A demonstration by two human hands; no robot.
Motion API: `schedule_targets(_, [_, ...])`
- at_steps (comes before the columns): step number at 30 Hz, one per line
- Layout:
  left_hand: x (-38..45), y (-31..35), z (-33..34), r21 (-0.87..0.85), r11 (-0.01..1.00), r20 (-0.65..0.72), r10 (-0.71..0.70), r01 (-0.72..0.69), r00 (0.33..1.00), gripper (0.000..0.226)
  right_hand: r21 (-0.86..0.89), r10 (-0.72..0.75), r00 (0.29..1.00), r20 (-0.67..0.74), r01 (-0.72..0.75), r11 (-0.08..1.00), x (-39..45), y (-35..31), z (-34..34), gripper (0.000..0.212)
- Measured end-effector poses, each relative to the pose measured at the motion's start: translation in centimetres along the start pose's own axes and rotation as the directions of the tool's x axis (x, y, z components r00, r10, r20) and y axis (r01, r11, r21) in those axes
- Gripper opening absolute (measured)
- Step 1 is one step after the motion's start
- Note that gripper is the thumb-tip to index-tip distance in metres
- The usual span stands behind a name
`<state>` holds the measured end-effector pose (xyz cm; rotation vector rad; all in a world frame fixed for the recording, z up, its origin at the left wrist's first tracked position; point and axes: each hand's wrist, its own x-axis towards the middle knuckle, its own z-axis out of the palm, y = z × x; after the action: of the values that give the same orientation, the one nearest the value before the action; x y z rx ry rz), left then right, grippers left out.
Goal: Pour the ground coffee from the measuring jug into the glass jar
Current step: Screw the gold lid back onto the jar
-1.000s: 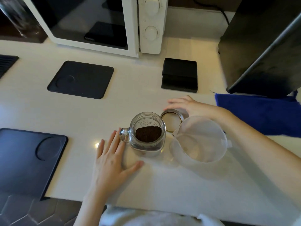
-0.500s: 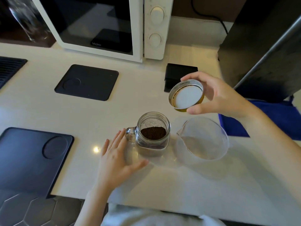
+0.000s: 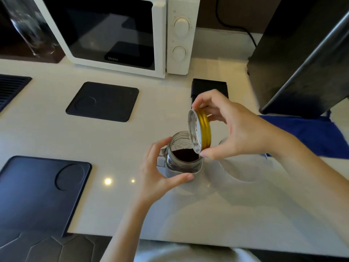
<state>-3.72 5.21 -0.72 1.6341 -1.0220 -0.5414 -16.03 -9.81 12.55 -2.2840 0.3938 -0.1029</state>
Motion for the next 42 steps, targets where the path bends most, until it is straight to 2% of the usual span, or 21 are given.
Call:
schedule_targets(4, [0.1,-0.4,0.0,-0.044,0.999,0.027,0.007,-0.006,1.000,0.086,-0.119,-0.036,0.998,0.058,0.043,0.992,0.7,-1.1,1.0,0.068])
schedule_targets(7, [0.1,-0.5,0.1,-0.056,0.998,0.037,0.010,-0.008,0.999,0.086,-0.152,-0.064,0.996,0.059,0.072,0.986,0.7,-1.0,1.6,0.071])
schedule_targets(11, [0.1,-0.5,0.1,-0.066,0.998,0.033,0.025,-0.023,0.999,0.084,-0.162,-0.031,0.997,0.072,0.042,0.986,0.6,-1.0,1.7,0.073])
schedule_targets(14, [0.1,-0.6,0.1,-0.065,0.998,0.032,0.028,-0.025,0.999,0.084,-0.170,-0.024,1.000,0.013,0.026,0.985,0.3,-1.1,1.3,0.077])
schedule_targets(22, [0.1,-0.7,0.3,-0.095,0.994,-0.002,0.050,-0.050,0.999,0.078,-0.428,-0.014,0.993,0.116,0.062,0.902,0.8,-1.4,2.4,0.070])
schedule_targets(26, [0.1,-0.7,0.3,-0.091,0.994,-0.006,0.063,-0.064,0.998,0.079,-0.500,0.002,0.996,0.088,0.043,0.865,0.8,-1.2,2.6,0.070])
schedule_targets(33, [0.1,-0.8,0.4,-0.082,0.994,-0.007,0.076,-0.077,0.997,0.082,-0.519,0.047,0.999,0.008,-0.036,0.854,0.9,-1.6,3.0,0.065])
schedule_targets(37, [0.0,-0.9,0.4,-0.088,0.994,-0.007,0.057,-0.057,0.998,0.084,-0.566,0.056,0.997,-0.051,-0.075,0.821,0.7,-2.0,3.7,0.072])
schedule_targets(39, [0.0,-0.9,0.4,-0.082,0.995,-0.004,0.053,-0.053,0.999,0.084,-0.605,0.076,0.994,-0.081,-0.110,0.788,0.5,-2.1,3.9,0.076])
schedule_targets(42, [0.1,-0.8,0.4,-0.063,0.996,-0.009,0.060,-0.061,0.998,0.083,-0.725,0.070,0.994,-0.078,-0.105,0.680,0.5,-2.0,4.1,0.080])
